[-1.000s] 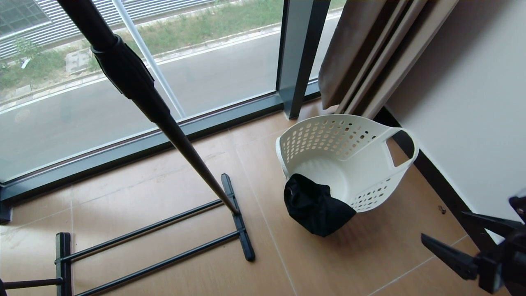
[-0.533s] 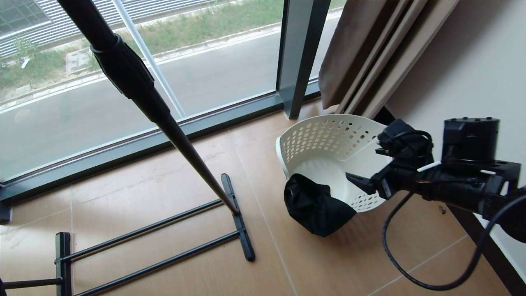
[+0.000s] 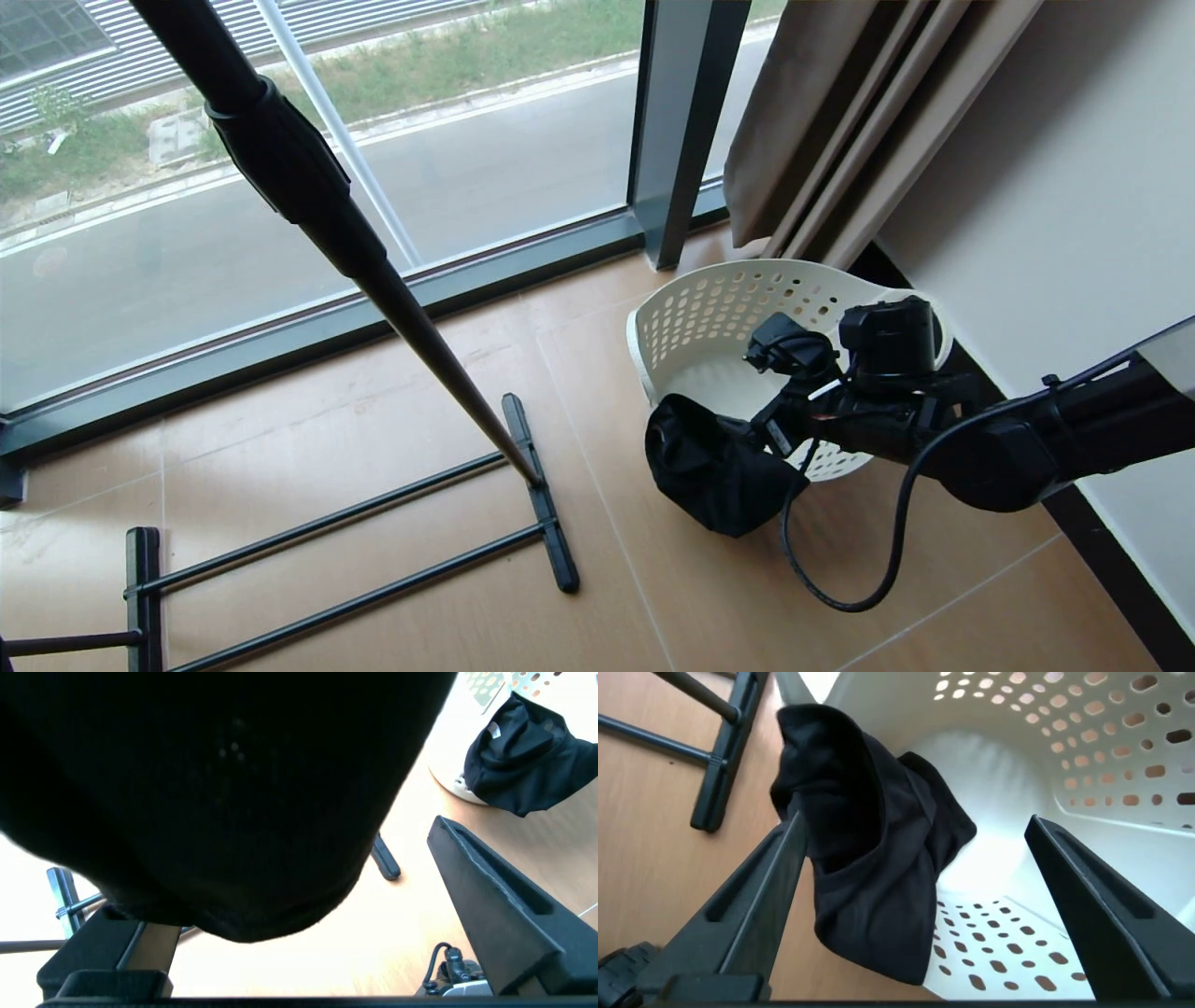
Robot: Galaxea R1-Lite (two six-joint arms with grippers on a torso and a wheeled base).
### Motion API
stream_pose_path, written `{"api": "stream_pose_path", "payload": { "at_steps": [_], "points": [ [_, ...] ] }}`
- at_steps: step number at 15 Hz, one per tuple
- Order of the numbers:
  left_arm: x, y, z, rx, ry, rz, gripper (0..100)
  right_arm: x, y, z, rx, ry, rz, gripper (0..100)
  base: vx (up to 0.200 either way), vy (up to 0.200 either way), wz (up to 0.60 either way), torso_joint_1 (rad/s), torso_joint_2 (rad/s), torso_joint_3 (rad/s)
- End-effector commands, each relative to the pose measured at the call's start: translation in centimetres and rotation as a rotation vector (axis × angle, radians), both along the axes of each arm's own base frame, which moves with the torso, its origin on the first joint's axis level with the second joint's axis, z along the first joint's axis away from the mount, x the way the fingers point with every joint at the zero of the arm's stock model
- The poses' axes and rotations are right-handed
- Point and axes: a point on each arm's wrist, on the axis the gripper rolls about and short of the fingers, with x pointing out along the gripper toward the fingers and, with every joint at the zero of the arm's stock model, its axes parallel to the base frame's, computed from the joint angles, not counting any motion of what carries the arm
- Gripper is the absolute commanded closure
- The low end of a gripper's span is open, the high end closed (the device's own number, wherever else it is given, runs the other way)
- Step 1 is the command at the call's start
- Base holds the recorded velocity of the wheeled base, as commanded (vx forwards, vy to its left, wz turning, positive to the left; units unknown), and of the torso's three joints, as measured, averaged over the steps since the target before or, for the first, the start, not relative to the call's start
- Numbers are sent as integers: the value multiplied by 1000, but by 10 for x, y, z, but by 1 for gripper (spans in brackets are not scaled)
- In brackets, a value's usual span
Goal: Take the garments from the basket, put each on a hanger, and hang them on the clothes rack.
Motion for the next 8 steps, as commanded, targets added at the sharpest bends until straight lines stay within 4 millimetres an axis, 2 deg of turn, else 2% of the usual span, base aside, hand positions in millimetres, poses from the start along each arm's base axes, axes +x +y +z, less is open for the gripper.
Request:
{"api": "stream_pose_path", "payload": {
  "at_steps": [1,5,8],
  "points": [
    [0,0,0,0,-1,0,0,9,4,-14,-11,26,-1,0,0,0,0,0,0,0],
    [0,0,0,0,-1,0,0,18,7,-29,-29,48,-20,0,0,0,0,0,0,0],
    [0,0,0,0,-1,0,0,24,8,-31,-17,23,-26,0,0,0,0,0,0,0]
  ]
}}
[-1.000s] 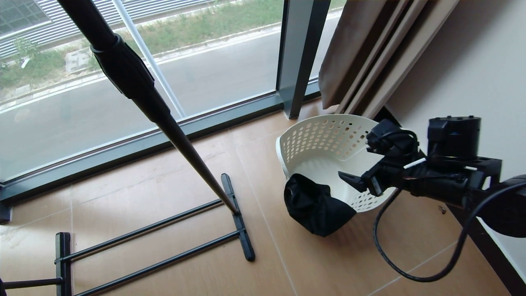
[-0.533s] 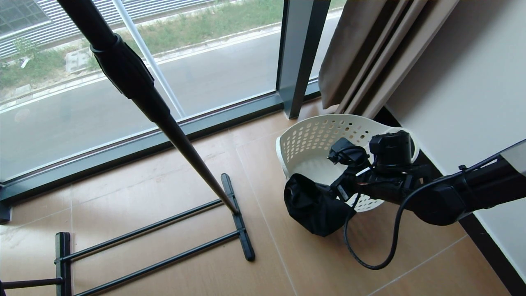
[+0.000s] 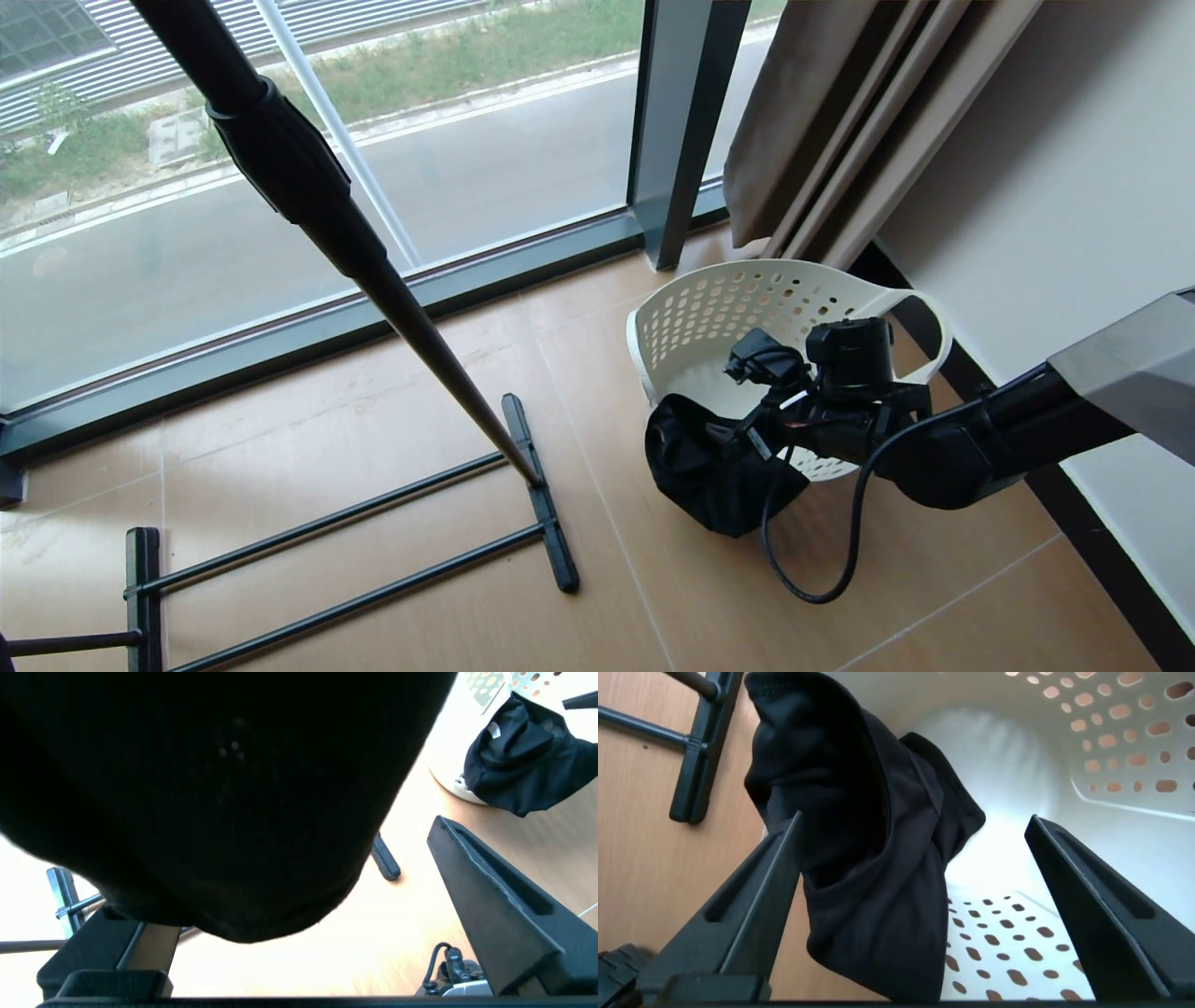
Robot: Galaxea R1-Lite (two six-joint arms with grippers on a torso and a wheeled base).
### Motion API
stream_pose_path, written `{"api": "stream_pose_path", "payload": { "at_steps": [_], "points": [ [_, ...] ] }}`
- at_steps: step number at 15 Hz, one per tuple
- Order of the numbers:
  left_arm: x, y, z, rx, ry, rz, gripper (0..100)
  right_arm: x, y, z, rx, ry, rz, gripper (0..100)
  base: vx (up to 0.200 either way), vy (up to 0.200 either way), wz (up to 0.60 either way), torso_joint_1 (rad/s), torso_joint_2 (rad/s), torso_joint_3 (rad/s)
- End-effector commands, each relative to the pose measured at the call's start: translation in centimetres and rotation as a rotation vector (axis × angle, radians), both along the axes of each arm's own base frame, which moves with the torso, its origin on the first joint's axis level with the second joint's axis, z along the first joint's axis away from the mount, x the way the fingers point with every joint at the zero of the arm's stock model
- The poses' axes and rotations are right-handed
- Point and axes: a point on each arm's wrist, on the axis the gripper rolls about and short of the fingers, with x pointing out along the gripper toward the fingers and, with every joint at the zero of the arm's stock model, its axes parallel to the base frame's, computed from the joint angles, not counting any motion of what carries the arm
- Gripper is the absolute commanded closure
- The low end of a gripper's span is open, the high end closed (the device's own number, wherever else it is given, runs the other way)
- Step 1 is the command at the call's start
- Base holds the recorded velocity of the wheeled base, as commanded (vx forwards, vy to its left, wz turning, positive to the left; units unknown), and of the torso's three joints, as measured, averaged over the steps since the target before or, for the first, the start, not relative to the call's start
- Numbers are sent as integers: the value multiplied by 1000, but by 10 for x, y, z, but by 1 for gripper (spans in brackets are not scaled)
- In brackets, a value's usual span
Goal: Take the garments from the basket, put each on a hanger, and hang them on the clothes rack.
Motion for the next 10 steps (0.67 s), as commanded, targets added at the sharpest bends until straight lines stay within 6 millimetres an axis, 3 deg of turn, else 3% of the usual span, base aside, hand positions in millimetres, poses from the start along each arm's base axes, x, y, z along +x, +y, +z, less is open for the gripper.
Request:
{"api": "stream_pose_path", "payload": {
  "at_steps": [1,6,10],
  "points": [
    [0,0,0,0,-1,0,0,5,0,-6,-1,1,-5,0,0,0,0,0,0,0],
    [0,0,0,0,-1,0,0,9,2,-17,-9,21,-13,0,0,0,0,0,0,0],
    [0,0,0,0,-1,0,0,14,-1,-14,-4,8,-22,0,0,0,0,0,0,0]
  ]
}}
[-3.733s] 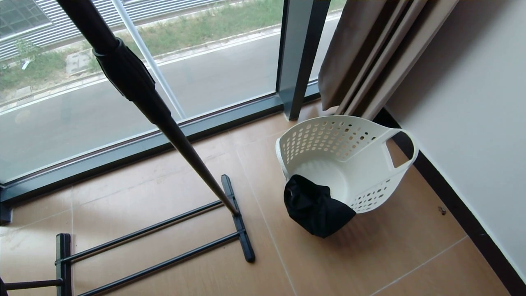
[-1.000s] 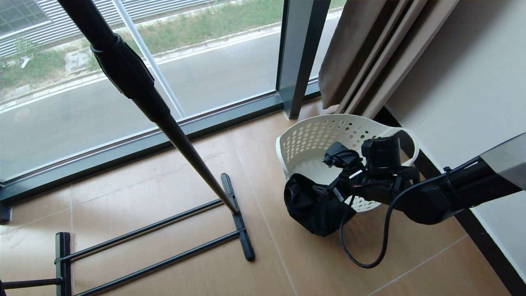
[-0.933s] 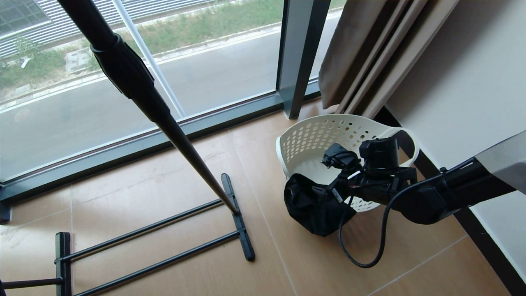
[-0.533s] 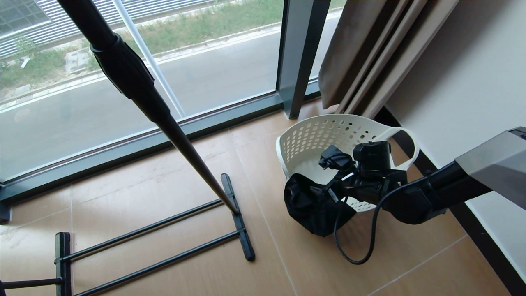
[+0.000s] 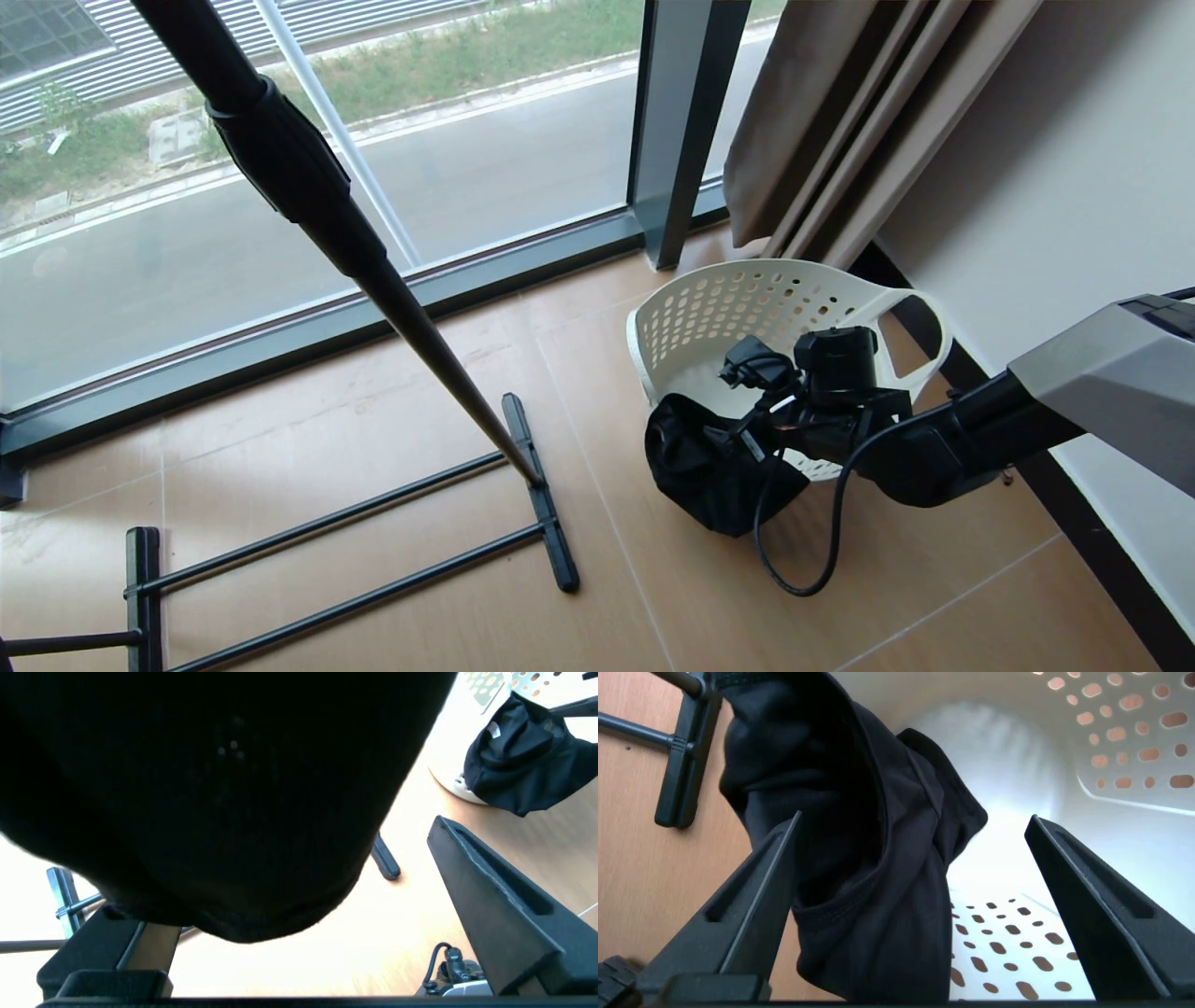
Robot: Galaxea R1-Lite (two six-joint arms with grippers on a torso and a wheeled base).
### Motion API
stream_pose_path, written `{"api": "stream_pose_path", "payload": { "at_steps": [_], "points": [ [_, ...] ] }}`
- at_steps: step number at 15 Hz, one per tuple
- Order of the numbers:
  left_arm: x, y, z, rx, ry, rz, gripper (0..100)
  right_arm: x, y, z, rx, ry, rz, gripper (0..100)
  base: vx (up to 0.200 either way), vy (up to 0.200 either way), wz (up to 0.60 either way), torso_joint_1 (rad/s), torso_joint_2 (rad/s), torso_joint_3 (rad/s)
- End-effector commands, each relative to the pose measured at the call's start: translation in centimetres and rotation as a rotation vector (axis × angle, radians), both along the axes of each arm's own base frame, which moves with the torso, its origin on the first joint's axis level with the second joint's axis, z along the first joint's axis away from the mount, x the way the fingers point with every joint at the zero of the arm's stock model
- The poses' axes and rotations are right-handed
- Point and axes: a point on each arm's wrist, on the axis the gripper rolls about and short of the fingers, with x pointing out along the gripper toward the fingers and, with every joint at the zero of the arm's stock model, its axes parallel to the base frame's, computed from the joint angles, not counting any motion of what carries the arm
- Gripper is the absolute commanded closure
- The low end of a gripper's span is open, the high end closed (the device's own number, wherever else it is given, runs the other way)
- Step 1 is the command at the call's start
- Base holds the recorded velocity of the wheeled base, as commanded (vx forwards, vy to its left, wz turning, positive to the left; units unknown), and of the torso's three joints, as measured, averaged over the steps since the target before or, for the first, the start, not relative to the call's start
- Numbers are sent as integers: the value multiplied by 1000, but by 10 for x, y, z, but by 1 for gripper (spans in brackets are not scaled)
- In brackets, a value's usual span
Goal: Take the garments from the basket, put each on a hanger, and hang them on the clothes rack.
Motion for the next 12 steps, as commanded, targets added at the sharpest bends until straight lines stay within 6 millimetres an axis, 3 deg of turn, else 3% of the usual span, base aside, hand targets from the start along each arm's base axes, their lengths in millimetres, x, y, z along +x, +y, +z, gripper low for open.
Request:
{"api": "stream_pose_path", "payload": {
  "at_steps": [1,12],
  "points": [
    [0,0,0,0,0,0,0,4,0,-4,0,3,-4,0,0,0,0,0,0,0],
    [0,0,0,0,0,0,0,21,0,-20,0,13,-46,0,0,0,0,0,0,0]
  ]
}}
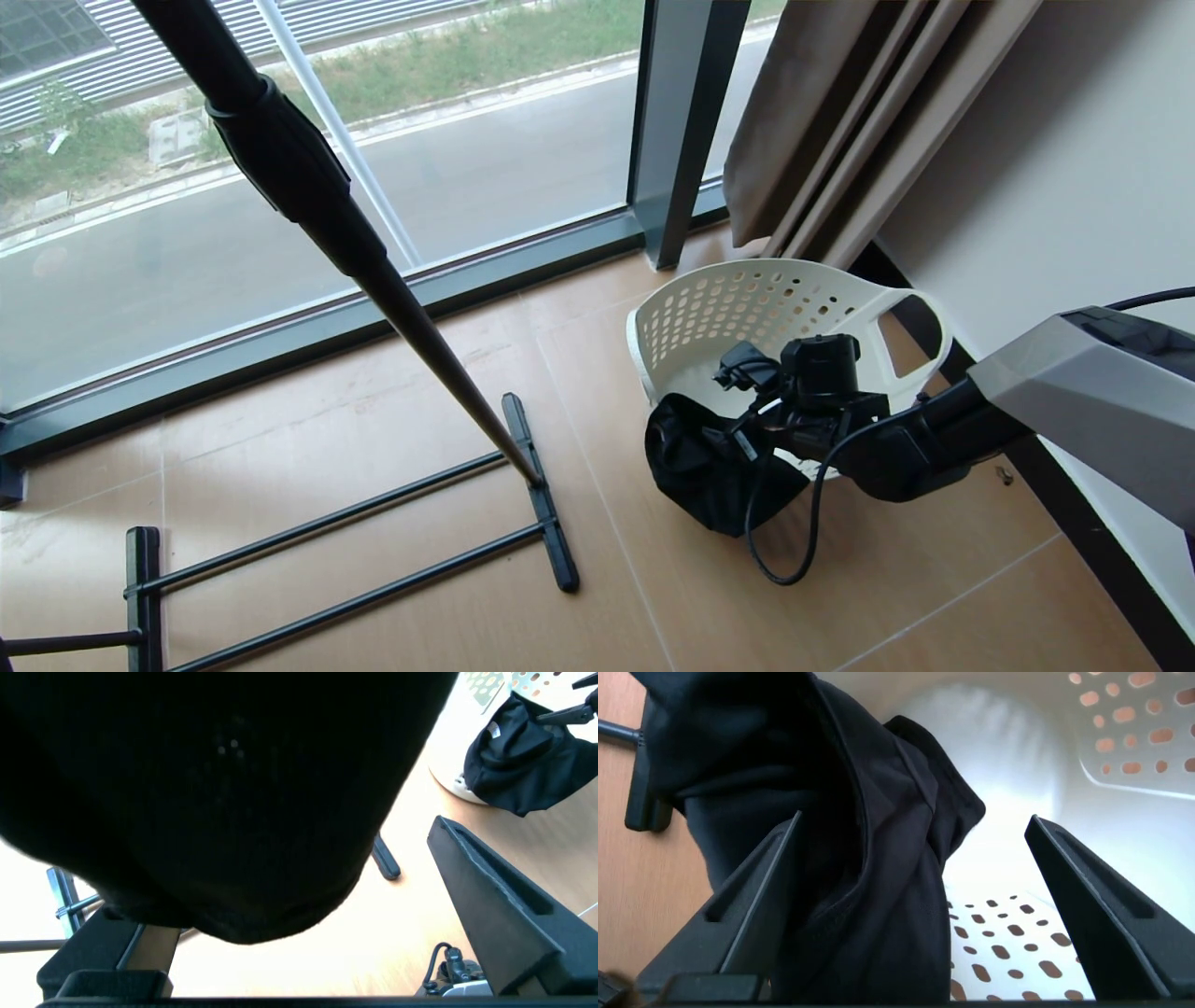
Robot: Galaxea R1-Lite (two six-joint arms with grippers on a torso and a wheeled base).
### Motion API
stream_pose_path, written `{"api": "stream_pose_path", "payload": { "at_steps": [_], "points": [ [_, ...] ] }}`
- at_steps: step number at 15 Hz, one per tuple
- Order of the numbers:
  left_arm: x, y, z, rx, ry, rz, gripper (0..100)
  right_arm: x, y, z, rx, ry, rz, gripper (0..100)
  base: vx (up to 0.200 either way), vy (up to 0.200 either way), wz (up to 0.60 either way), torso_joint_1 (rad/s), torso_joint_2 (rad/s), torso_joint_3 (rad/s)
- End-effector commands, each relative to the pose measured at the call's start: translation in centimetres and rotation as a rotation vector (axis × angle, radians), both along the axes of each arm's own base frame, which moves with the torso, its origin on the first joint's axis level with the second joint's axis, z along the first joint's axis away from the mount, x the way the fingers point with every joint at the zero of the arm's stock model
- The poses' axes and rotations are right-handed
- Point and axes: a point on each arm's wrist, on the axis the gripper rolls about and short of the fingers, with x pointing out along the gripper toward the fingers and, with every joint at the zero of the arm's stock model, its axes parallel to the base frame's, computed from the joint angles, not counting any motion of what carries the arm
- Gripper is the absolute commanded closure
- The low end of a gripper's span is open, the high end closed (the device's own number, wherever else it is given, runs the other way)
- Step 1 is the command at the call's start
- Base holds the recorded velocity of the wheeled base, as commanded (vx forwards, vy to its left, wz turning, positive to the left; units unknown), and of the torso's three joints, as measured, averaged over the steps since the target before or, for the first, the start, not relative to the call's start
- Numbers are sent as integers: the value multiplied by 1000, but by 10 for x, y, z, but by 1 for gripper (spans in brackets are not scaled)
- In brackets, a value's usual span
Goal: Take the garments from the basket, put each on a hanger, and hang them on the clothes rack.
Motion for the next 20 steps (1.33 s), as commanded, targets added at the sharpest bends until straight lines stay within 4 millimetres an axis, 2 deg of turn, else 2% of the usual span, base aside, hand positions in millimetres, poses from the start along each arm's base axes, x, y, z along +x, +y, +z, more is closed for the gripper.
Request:
{"api": "stream_pose_path", "payload": {
  "at_steps": [1,6,14,15,20],
  "points": [
    [0,0,0,0,-1,0,0,2,1,-3,3,4,-2,0,0,0,0,0,0,0],
    [0,0,0,0,-1,0,0,5,2,-1,31,-1,-17,0,0,0,0,0,0,0],
    [0,0,0,0,-1,0,0,10,4,-12,48,-36,-23,0,0,0,0,0,0,0],
    [0,0,0,0,-1,0,0,10,4,-12,48,-36,-22,100,0,0,0,0,0,0],
    [0,0,0,0,-1,0,0,9,5,-13,48,-31,-18,100,0,0,0,0,0,0]
  ]
}}
